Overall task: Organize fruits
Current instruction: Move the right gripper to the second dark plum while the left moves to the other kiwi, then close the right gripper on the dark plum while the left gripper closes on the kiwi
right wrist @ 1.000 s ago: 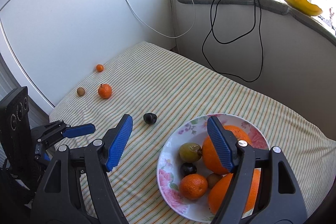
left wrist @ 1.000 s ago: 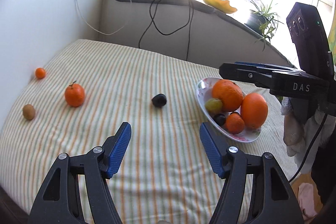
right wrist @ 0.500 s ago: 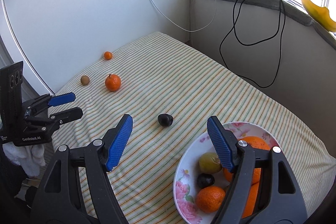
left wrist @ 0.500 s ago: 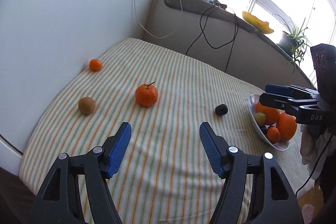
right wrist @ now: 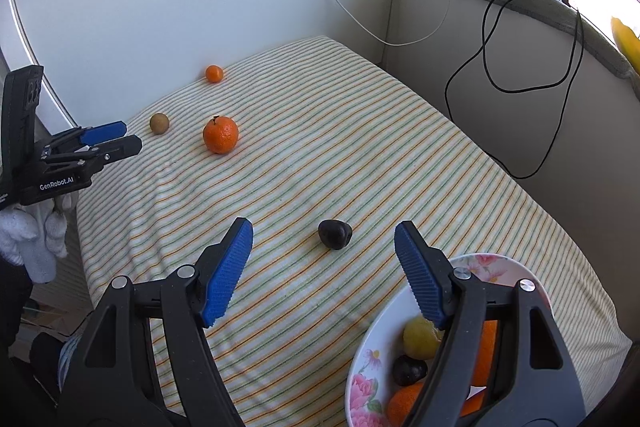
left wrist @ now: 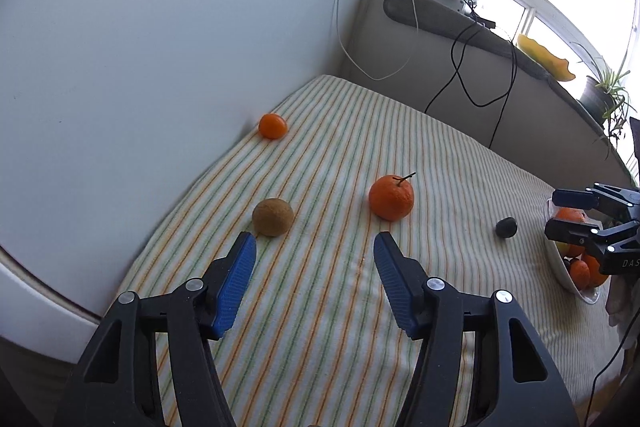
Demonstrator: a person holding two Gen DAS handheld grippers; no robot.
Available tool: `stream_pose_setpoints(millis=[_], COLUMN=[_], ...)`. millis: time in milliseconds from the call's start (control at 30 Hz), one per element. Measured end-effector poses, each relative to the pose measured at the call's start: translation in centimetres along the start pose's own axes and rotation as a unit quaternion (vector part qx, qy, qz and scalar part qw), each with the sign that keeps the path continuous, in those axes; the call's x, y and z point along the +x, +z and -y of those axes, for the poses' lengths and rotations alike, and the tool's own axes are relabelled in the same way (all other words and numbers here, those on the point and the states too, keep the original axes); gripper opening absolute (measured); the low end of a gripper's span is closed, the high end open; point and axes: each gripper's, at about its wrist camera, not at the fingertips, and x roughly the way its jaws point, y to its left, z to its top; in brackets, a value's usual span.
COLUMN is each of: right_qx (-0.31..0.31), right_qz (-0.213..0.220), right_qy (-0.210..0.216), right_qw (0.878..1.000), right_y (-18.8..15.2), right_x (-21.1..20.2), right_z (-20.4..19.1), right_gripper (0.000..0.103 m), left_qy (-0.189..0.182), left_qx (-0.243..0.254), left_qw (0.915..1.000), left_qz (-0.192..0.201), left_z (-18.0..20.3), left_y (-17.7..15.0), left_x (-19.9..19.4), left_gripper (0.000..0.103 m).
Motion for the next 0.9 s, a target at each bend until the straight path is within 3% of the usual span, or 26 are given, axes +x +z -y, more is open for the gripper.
stream_pose_setpoints(millis=[200,300,900], right_qx=[-0.024,-0.031,-0.042], right_qz=[-0.022,-0.035,-0.082], right_qy=[-0.002,0.0,-0.004], right_qw=[0.999,0.999,0.996], right_y=[0.0,0.1,0.2], right_x=[1.3,1.9,5.7], right_z=[-0.9,-1.1,-1.0], right_gripper=[0.067,0.055,0.044], left_qy=[0.008,0.011,0.027], left_qx=[0.01,0.009,0.015], left_qw=[0.9999,0.9998,0.9994], left_qz=[-0.011,-0.011,-0.018], left_z=[-0.2,-0.5,-1.0], left_y=[0.1,0.3,0.9], left_x=[1.3,1.6,2.7], left_gripper=[0.048,0.046,0.04])
